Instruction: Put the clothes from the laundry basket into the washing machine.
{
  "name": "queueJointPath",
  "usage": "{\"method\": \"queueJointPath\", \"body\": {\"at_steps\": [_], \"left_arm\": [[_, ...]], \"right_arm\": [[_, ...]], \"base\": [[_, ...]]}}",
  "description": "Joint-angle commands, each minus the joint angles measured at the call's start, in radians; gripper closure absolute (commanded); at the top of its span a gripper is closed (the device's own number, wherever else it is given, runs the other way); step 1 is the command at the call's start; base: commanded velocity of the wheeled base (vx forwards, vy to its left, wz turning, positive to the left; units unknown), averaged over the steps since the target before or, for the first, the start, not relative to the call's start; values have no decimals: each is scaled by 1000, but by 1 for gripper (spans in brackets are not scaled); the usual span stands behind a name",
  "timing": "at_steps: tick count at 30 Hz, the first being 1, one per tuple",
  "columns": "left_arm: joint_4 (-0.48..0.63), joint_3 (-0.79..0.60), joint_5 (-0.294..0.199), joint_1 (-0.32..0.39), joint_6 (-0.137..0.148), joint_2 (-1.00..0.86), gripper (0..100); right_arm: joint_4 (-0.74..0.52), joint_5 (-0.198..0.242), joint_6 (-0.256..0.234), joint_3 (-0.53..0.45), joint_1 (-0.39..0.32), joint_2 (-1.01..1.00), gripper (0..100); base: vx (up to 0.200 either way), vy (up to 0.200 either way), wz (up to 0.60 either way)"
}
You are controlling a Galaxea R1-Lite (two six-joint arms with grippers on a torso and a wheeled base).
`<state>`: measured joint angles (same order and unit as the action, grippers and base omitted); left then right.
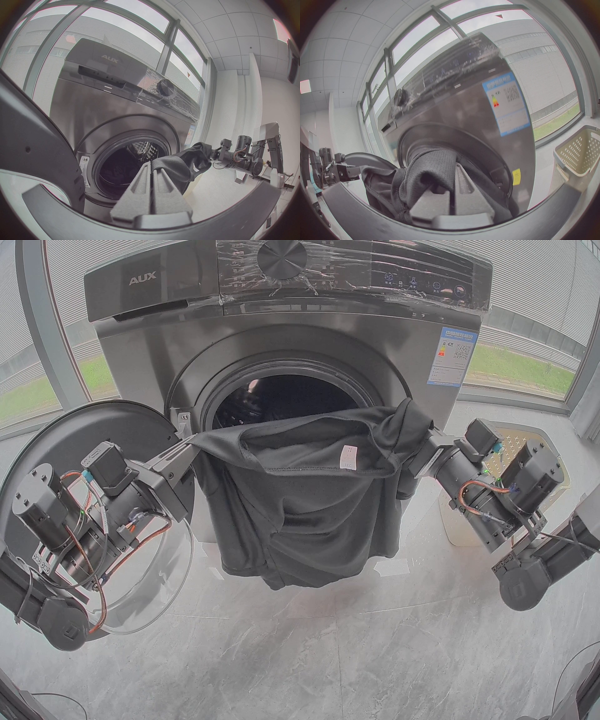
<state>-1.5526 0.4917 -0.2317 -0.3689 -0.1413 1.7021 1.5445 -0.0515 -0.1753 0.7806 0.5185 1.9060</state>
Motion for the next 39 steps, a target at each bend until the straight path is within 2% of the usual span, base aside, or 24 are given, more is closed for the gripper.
{"method": "queueJointPath", "body": {"at_steps": [1, 10, 14, 23, 39], "left_arm": [[-8, 7, 5, -2, 5, -33, 100], [-6, 34, 5, 15, -6, -55, 100], [-6, 50, 20, 22, -8, -52, 100], [-4, 85, 25, 77, -14, -47, 100], [-4, 94, 38, 82, -27, -41, 100]], "right_arm": [[0, -1, 5, 12, 9, -71, 100], [2, -1, 7, 5, 14, -77, 100], [2, -1, 5, 8, 12, -76, 100], [2, 1, 7, 2, 0, -82, 100], [2, 1, 4, -9, 2, -84, 100]], "base": [[0, 0, 0], [0, 0, 0], [0, 0, 0], [0, 0, 0], [0, 0, 0]]}}
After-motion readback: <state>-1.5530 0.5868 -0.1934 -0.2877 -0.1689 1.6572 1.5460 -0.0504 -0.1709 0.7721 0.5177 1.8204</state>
